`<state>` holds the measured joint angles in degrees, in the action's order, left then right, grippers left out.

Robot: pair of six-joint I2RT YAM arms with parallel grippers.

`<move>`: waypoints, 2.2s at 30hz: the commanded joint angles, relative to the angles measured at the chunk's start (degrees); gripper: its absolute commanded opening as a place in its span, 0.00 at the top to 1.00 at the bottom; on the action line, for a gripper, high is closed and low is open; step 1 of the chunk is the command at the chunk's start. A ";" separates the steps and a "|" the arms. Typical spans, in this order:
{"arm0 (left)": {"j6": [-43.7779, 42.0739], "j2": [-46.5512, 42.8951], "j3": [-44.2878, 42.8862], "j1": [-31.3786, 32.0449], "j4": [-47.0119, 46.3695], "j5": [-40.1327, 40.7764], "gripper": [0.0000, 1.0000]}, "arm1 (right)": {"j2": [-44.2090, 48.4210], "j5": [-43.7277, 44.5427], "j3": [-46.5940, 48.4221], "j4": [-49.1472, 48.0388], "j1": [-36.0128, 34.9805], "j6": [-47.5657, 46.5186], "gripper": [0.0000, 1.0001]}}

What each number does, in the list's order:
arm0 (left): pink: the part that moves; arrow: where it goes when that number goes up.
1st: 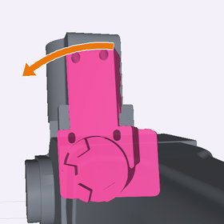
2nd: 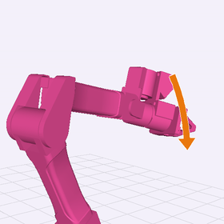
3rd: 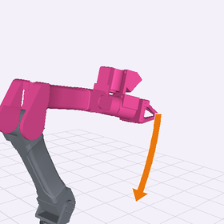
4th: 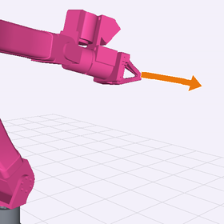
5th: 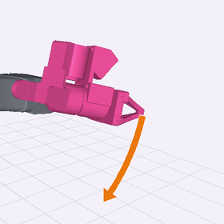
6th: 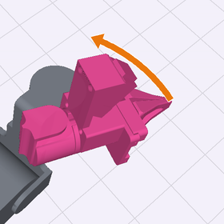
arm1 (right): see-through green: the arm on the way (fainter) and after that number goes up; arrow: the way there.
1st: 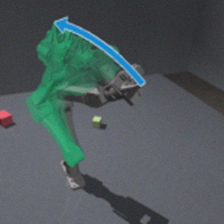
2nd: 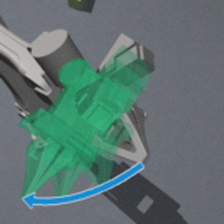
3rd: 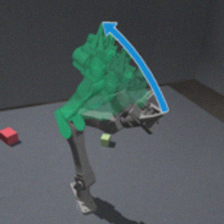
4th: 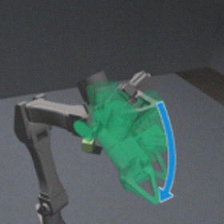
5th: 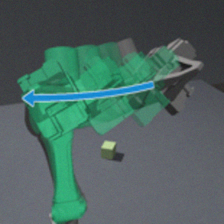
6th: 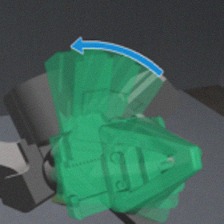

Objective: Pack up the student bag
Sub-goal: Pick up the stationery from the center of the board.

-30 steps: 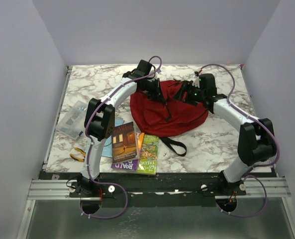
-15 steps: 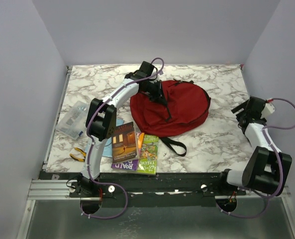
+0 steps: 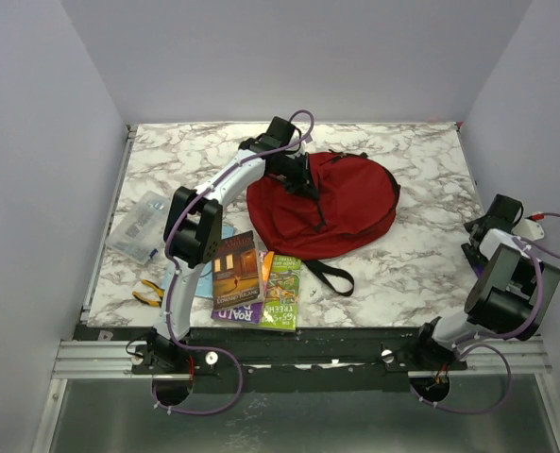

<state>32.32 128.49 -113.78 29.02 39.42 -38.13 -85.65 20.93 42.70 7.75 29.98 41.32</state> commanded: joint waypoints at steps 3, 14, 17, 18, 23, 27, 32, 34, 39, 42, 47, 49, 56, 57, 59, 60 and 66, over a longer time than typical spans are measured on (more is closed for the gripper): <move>-0.08 -0.76 -1.37 0.65 0.62 -2.38 1.00 | -0.35 -4.82 -1.96 0.13 1.26 1.49 0.11; 0.03 -0.21 -2.32 0.60 0.66 -2.45 1.00 | 6.94 -21.37 -11.27 1.68 -0.51 -1.38 0.12; -0.15 -0.52 -1.83 0.67 0.66 -2.46 1.00 | 4.61 -18.78 -10.17 3.54 -1.03 -2.62 0.13; -0.23 -0.65 -1.64 0.70 0.66 -2.28 1.00 | 3.36 -18.15 -9.48 4.10 -1.63 -2.90 0.14; -0.17 -1.21 -1.10 1.02 0.66 -2.33 1.00 | -2.96 -14.24 -6.13 7.05 -4.66 -3.81 0.18; 0.03 -1.24 -1.81 1.63 0.66 -2.57 1.00 | -4.92 -14.33 -4.39 9.39 -5.15 -4.88 0.33; 0.37 -1.11 -2.05 1.66 0.66 -2.95 1.00 | -6.50 -14.65 -3.21 12.33 -9.66 -5.28 0.41; 0.55 -1.07 -2.30 1.66 0.65 -3.30 1.00 | -8.82 -13.39 -1.52 13.80 -11.37 -5.18 0.43; 0.98 -1.27 -2.33 1.66 0.66 -3.85 1.00 | -14.04 -13.37 0.91 15.48 -12.66 -6.34 0.51; 1.30 -0.95 -2.80 1.66 0.57 -4.25 1.00 | -14.84 -13.57 1.30 15.52 -13.81 -6.78 0.58; 1.36 -0.99 -2.77 1.66 0.58 -4.30 1.00 | -15.47 -14.05 1.92 15.34 -15.46 -7.86 0.74; 1.35 -1.01 -2.76 1.61 0.57 -4.25 1.00 | -15.34 -14.62 2.12 14.88 -16.31 -8.29 0.83; 1.72 -0.84 -3.07 0.48 0.55 -4.32 1.00 | -11.91 -16.72 1.79 12.46 -17.23 -10.29 0.99; 1.71 -0.81 -3.12 0.23 0.64 -4.25 1.00 | -10.89 -17.28 1.37 11.66 -17.19 -10.21 0.99; 1.63 -0.94 -2.88 -0.16 0.57 -4.18 1.00 | -7.65 -19.46 0.08 9.02 -17.29 -10.46 0.99; 1.53 -0.99 -2.70 -0.32 0.57 -4.13 1.00 | -5.46 -20.53 -0.75 7.78 -17.27 -10.76 0.99; 1.35 -0.70 -2.24 -0.82 0.57 -3.74 1.00 | 6.58 -24.31 -0.82 7.78 -17.81 -13.94 0.99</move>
<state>33.50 128.49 -114.96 28.42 39.48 -39.70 -85.43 1.08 41.76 11.90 12.71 30.30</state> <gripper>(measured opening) 0.005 0.306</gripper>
